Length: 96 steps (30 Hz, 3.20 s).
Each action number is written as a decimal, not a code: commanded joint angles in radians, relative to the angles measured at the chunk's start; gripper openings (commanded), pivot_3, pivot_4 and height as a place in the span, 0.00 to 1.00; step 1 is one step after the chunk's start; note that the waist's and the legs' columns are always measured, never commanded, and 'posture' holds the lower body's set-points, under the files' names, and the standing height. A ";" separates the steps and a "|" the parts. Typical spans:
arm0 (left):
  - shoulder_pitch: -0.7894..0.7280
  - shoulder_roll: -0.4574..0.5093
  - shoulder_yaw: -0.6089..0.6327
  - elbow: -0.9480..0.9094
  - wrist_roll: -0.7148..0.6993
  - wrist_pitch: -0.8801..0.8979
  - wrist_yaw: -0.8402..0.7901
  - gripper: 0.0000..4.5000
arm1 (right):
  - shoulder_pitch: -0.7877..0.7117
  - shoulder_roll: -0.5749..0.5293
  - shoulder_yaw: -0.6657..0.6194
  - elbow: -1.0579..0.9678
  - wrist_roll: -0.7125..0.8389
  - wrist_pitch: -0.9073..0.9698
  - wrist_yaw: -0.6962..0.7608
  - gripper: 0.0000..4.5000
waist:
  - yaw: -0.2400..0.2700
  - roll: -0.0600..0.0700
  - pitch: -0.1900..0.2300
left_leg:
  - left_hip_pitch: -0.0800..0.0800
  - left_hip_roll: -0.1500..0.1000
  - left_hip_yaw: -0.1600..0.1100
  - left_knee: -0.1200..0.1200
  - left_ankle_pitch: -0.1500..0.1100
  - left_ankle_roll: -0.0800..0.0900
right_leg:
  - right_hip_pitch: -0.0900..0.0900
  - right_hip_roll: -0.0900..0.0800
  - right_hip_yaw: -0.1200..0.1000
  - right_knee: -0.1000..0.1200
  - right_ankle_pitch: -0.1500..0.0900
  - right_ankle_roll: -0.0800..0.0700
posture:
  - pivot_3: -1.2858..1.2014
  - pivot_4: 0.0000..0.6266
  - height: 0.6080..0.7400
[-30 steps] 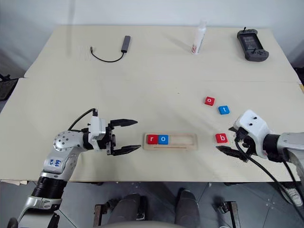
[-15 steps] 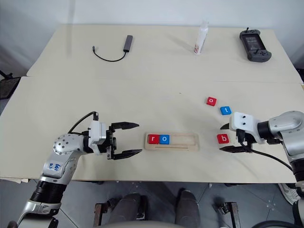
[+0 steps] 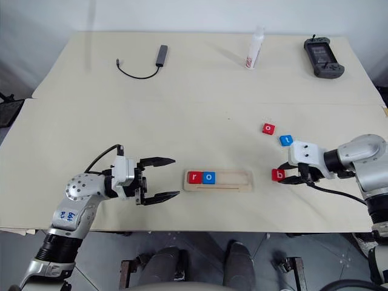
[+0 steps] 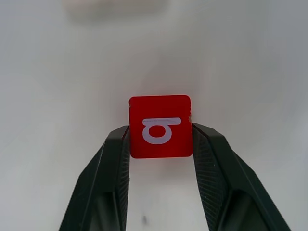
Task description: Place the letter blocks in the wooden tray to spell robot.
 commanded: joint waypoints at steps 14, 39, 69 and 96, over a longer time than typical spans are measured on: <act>0.043 0.002 -0.002 -0.097 -0.005 0.023 0.041 1.00 | -0.124 0.137 0.157 -0.482 0.095 0.662 -0.154 0.32 | 0.016 0.000 0.000 | -0.001 -0.002 -0.003 0.001 0.000 0.000 | -0.001 -0.001 0.000 0.000 0.000 0.000 | 0.52 0.24 1.00; 0.064 0.015 0.020 -0.121 -0.007 0.016 0.078 1.00 | -0.085 0.102 0.097 -0.486 0.116 0.660 -0.231 0.95 | 0.020 0.000 0.000 | -0.001 -0.002 -0.001 0.001 0.000 0.000 | 0.000 -0.001 0.000 0.000 0.000 0.000 | 0.52 0.24 1.00; 0.084 0.018 0.019 -0.159 -0.011 0.053 0.098 1.00 | -0.067 0.200 0.167 -0.561 0.113 0.741 -0.360 0.00 | 0.010 0.000 0.000 | -0.001 -0.001 0.000 0.000 0.000 0.000 | 0.000 -0.001 0.000 0.000 0.000 0.000 | 0.52 0.24 1.00; 0.052 0.022 0.018 -0.125 -0.008 0.049 0.085 1.00 | -0.032 0.202 0.177 -0.674 0.215 0.854 -0.412 0.00 | 0.013 0.000 0.000 | -0.001 -0.001 -0.001 0.000 0.000 0.000 | -0.001 -0.001 0.000 0.000 0.000 0.000 | 0.52 0.24 1.00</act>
